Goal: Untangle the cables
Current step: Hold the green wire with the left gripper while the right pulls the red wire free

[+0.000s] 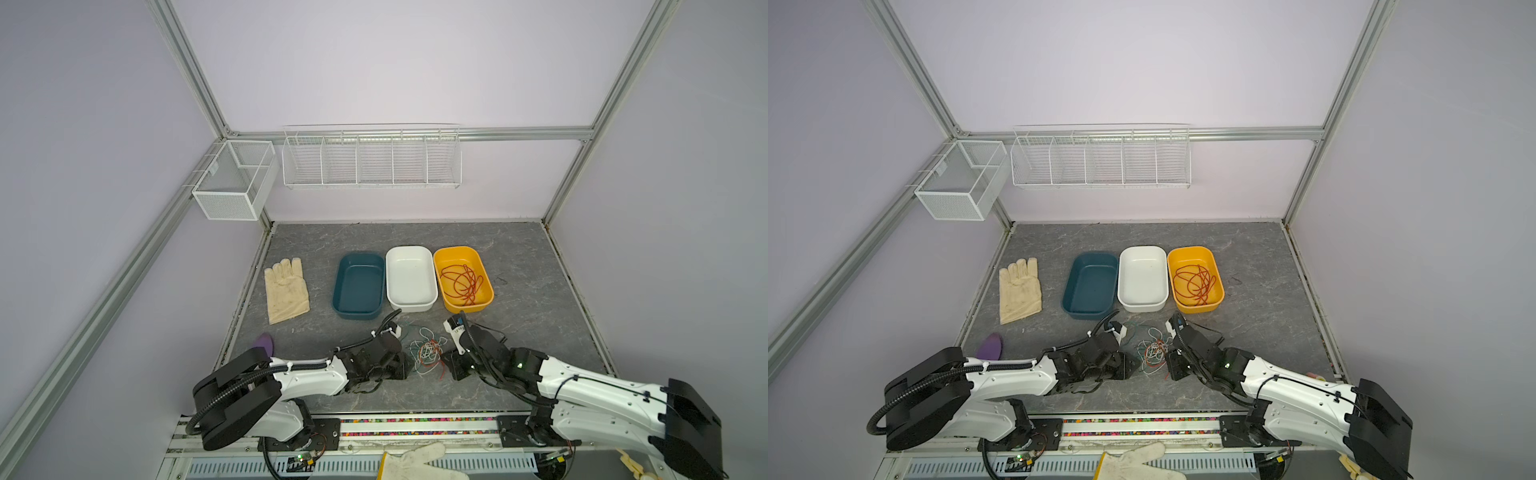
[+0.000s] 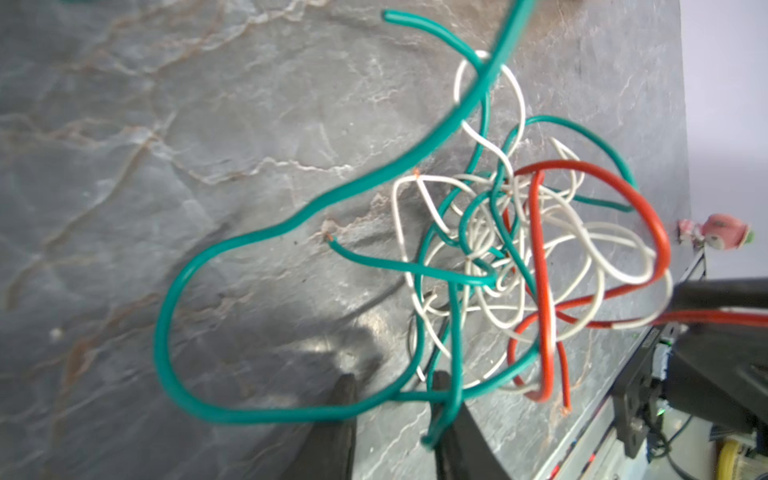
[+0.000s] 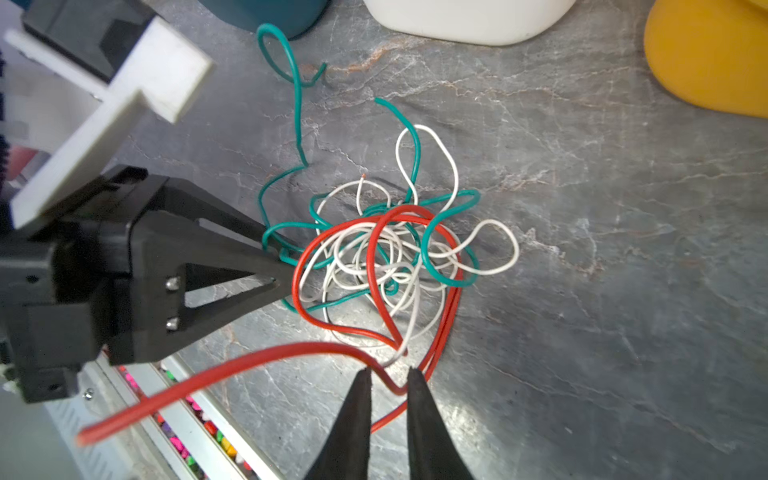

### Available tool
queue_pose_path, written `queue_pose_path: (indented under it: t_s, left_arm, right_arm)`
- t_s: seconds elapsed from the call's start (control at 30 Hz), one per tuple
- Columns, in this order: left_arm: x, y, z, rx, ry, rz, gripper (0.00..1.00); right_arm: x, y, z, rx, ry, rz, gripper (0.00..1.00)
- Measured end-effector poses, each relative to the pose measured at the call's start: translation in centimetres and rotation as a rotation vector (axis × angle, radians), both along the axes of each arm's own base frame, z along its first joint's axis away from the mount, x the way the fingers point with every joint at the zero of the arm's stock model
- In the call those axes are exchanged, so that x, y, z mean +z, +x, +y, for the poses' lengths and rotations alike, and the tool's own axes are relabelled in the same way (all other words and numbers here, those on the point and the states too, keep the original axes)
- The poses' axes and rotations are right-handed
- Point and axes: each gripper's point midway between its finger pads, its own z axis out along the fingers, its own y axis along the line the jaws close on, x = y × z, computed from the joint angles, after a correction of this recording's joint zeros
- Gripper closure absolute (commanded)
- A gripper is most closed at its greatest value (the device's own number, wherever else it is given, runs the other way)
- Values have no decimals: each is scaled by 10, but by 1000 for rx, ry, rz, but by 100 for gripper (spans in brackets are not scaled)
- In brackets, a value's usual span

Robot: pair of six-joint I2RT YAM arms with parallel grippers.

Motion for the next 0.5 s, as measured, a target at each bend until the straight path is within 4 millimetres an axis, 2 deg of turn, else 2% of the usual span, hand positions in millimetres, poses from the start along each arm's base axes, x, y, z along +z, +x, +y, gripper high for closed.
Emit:
queue_pose_path:
  t_s: [0.17, 0.37, 0.5]
  left_arm:
    - [1, 0, -1, 0, -4, -2, 87]
    - [3, 1, -1, 0, -9, -6, 99]
    - [7, 1, -1, 1, -20, -12, 100]
  right_arm:
    - [-6, -1, 0, 3, -21, 11, 62]
    - [-16, -3, 4, 18, -43, 31, 63]
    - [-20, -2, 5, 15, -61, 30, 67]
